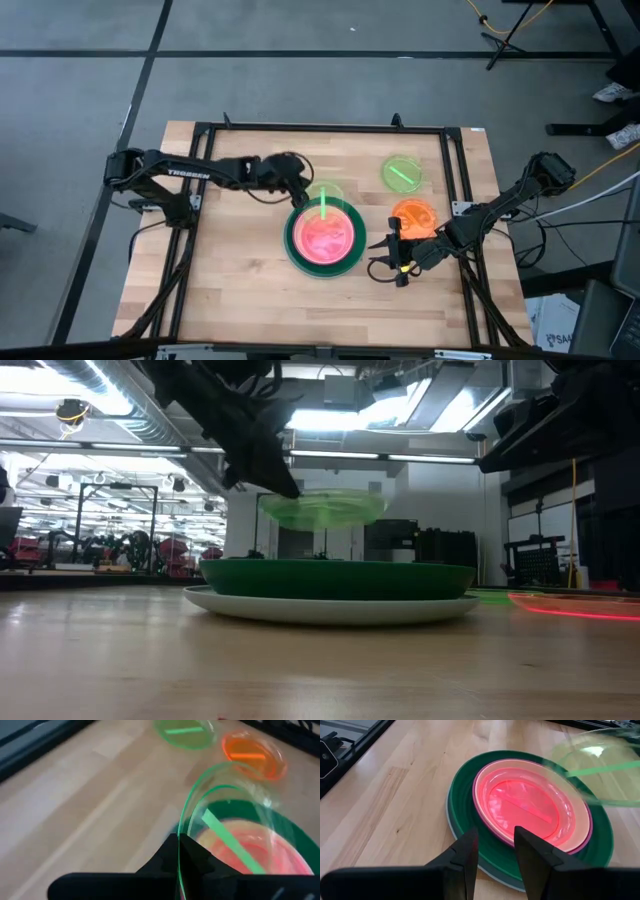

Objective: Stack plastic plates
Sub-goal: Stack the left light green plate on top of the light pink plate, then stack the light green plate on top of the light green plate

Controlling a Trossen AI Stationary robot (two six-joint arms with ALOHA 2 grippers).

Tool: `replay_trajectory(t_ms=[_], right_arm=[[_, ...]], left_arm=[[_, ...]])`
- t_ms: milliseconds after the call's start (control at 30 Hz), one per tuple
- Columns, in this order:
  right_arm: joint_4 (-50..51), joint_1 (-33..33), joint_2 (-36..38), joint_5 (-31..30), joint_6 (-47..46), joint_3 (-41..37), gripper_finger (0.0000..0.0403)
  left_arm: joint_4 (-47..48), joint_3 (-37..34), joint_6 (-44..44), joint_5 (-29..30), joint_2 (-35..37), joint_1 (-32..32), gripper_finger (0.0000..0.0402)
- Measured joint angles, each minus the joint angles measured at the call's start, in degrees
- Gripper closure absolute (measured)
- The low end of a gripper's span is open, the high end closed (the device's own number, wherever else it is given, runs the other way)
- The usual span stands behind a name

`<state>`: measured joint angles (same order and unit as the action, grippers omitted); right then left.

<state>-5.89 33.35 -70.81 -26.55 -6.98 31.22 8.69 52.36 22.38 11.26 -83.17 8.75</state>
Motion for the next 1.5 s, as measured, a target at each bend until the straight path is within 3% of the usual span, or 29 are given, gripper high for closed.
replay_trajectory(t_ms=[300, 533, 767, 1067, 1233, 1500], right_arm=[[0.0, 0.0, 0.0, 0.0, 0.0, 0.0, 0.0285], [0.0, 0.0, 0.0, 0.1, 0.0, 0.0, 0.0285], [0.0, 0.0, 0.0, 0.1, -0.1, 0.0, 0.0285], [0.0, 0.0, 0.0, 0.2, -0.1, 0.0, 0.0285], [0.0, 0.0, 0.0, 0.2, -0.1, 0.0, 0.0285], [0.2, -0.1, 0.1, -0.5, 1.0, 0.0, 0.0285]], left_arm=[[-5.0, 0.0, 2.7, 1.1, -8.7, -7.0, 0.0401], [-5.4, 0.0, 3.0, 1.3, -12.3, -9.0, 0.0401], [-5.5, 0.0, 3.3, 1.2, -12.4, -9.0, 0.0398], [-5.7, 0.0, 4.0, 1.2, -12.4, -8.9, 0.0333], [-4.1, 0.0, 2.5, -0.3, -10.5, -9.2, 0.0320], [-8.4, 0.0, -4.4, 7.9, -6.7, -16.3, 0.0319]])
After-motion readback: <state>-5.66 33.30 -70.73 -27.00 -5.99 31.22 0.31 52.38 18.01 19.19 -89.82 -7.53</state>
